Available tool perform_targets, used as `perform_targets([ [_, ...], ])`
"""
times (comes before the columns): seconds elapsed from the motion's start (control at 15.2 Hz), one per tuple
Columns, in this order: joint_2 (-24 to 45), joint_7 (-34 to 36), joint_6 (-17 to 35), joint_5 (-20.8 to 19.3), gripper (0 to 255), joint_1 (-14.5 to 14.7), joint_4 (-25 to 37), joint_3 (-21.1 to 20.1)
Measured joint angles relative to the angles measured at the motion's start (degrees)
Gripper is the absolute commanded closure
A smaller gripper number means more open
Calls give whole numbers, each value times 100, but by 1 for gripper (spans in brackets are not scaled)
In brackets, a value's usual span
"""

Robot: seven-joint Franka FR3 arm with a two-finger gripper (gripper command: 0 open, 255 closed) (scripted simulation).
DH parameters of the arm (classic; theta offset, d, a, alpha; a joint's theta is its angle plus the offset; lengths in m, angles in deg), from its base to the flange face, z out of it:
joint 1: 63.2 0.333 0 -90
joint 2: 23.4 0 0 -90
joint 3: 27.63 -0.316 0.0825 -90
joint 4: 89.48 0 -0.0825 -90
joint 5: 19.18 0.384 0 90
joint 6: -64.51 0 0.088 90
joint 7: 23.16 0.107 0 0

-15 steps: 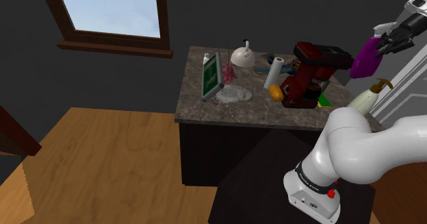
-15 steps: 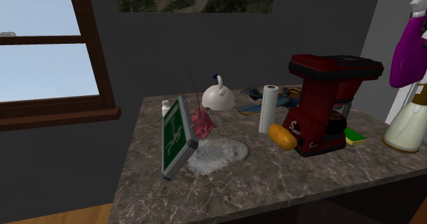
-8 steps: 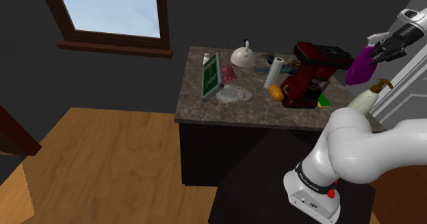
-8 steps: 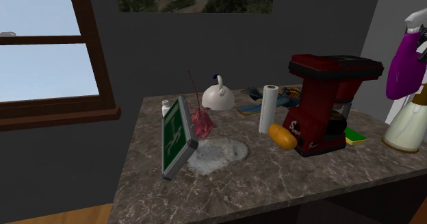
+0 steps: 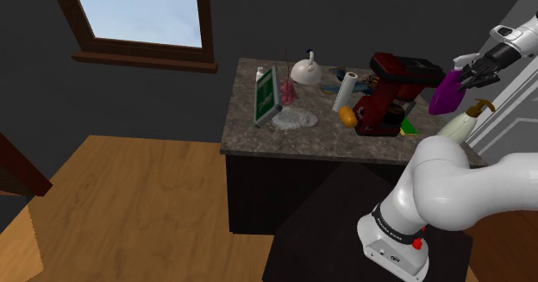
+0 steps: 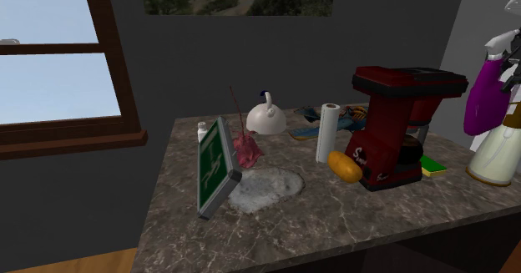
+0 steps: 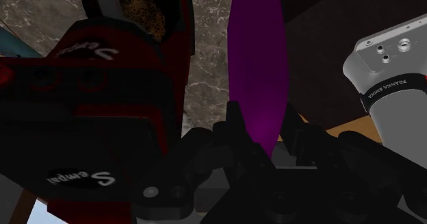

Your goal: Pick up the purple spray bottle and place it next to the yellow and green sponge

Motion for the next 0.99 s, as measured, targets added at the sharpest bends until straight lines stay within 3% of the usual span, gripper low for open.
perform_targets([
  [0.99,-374,-112,820,-479,255,-188,-912,480],
])
